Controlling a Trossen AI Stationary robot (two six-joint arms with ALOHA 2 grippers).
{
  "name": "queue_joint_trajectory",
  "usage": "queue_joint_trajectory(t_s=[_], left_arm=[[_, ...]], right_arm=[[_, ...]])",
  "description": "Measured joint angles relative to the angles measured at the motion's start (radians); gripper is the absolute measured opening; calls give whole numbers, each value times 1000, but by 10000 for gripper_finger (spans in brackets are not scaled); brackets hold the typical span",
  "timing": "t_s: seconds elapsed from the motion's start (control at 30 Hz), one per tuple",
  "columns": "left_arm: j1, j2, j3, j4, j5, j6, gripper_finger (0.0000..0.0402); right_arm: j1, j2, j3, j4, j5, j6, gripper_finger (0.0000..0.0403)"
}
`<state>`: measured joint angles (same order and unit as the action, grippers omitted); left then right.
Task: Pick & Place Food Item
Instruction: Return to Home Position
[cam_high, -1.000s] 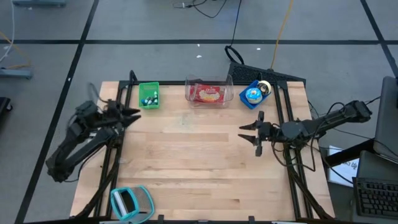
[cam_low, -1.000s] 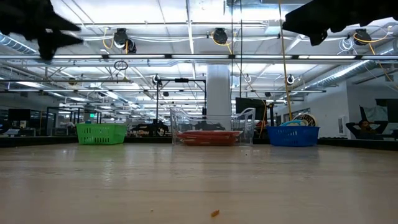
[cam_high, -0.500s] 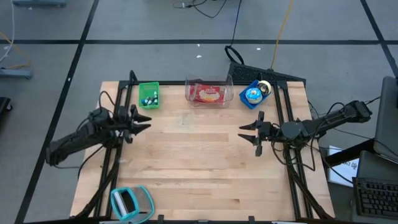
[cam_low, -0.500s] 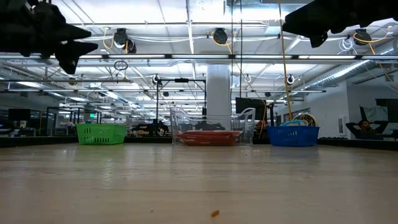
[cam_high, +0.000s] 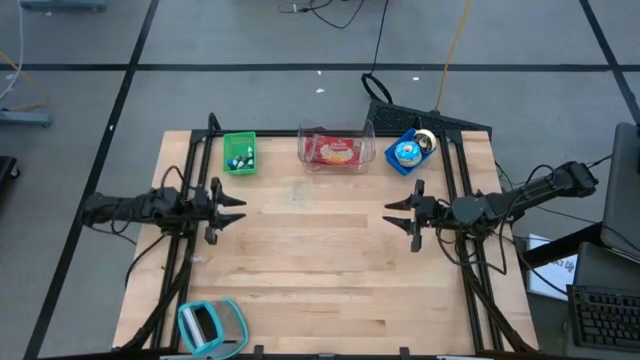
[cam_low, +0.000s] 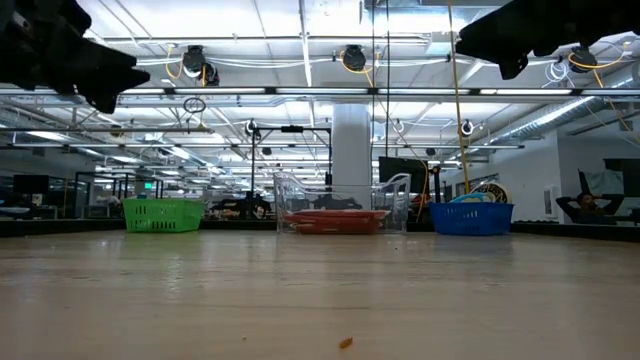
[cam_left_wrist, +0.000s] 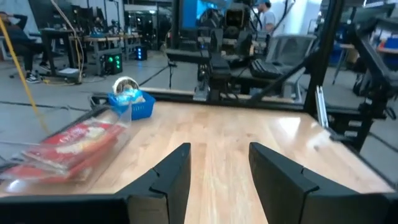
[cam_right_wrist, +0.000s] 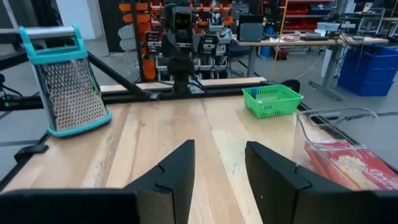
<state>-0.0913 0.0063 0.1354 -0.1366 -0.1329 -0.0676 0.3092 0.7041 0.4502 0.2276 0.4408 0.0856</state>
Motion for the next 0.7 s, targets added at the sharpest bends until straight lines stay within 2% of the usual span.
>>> queue_joint_trajectory(t_s=[0.17, 0.4, 0.7], left_arm=[[-66, 0, -80, 103, -52, 4, 161], [-82, 0, -100, 135, -77, 32, 161], [-82, 0, -100, 136, -77, 36, 161]], right_arm=[[0, -35, -38, 6, -3, 25, 130], [0, -122, -78, 8, -130, 29, 130], [0, -258, -183, 59, -129, 34, 130]])
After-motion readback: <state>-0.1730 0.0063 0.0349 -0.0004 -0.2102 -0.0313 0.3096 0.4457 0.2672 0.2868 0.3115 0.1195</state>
